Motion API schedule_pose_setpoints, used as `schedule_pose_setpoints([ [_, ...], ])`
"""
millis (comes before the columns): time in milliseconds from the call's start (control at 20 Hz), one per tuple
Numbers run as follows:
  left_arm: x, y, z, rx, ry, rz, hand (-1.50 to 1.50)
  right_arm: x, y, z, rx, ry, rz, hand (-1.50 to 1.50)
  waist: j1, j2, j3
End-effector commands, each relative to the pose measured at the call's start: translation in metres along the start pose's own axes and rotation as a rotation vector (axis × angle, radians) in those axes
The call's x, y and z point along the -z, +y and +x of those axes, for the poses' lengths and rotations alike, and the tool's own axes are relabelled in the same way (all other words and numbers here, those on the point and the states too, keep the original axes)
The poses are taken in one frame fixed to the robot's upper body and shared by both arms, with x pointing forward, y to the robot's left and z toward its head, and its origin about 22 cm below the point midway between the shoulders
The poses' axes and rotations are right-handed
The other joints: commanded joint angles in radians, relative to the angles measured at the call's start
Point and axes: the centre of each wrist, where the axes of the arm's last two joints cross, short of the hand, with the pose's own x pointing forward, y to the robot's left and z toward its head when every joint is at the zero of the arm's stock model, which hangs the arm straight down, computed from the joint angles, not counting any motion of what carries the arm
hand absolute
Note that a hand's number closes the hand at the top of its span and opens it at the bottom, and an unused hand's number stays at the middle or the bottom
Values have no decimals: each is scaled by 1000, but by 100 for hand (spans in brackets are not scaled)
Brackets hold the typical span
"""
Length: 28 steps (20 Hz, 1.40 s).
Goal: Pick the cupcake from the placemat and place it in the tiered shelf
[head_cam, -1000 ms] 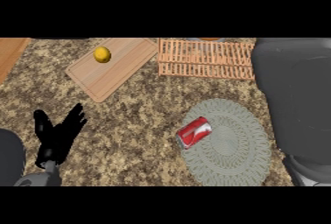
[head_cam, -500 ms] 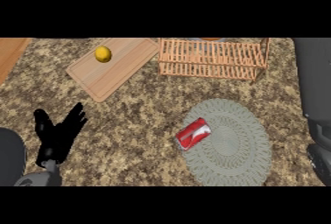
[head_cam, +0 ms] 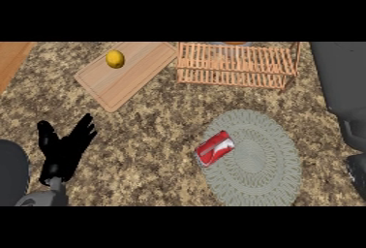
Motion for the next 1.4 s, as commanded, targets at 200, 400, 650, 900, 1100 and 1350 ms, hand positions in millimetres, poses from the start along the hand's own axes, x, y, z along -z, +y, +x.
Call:
schedule_pose_setpoints([
  [200, 6, -10, 6, 7, 8, -19, 0, 28, -1, -23, -13, -11, -30, 150, 6, 4, -1],
  [400, 5, -12, -10, 2, 18, -21, 0, 31, 19, -35, 24, -41, -43, 150, 5, 4, -1],
  [650, 6, 7, 1, -1, 8, 13, 0, 35, 20, -45, 1, -69, -13, 150, -3, 1, -1],
  [900, -3, 7, -3, 7, 9, -4, 0, 32, 27, -25, -114, -74, 6, 150, -2, -2, -1],
  [1100, 2, -11, -20, 6, 12, 8, 0, 38, 0, -31, 174, 21, -96, -150, -1, 3, -1],
  [1350, 6, -12, -8, -5, 8, 0, 0, 38, 7, -31, 336, 42, -128, -150, -1, 2, -1],
])
